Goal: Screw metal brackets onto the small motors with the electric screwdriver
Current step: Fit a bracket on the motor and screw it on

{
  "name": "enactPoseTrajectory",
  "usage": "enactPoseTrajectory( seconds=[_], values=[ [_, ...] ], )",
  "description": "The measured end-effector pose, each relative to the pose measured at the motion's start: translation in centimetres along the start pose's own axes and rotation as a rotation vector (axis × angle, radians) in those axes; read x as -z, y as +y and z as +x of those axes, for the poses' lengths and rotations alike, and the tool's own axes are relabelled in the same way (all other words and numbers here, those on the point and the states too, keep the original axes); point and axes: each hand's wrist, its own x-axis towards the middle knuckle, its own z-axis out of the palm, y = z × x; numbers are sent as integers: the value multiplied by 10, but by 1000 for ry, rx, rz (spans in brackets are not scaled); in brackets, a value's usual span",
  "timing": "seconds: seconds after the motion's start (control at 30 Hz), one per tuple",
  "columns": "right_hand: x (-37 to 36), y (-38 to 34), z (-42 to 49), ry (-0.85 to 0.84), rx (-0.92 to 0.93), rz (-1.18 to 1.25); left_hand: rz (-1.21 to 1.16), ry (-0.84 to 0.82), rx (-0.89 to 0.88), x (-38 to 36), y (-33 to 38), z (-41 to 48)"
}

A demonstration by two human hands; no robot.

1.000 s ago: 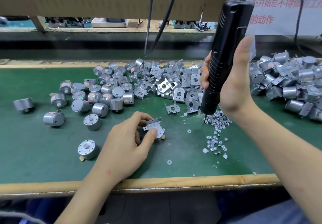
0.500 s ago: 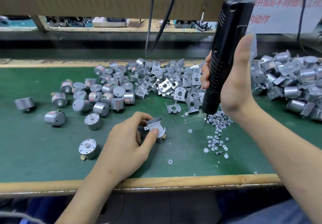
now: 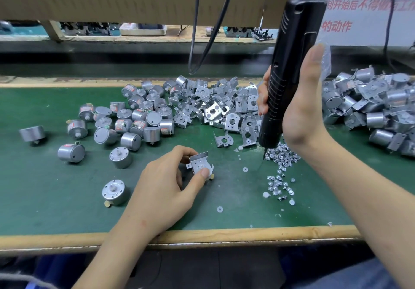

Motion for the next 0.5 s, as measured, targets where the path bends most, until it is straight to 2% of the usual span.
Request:
enactPoseTrajectory(
  seconds=[0.5],
  values=[
    [6,2,1,28,-5,-29,50,-7,-20,0,0,-1]
  ],
)
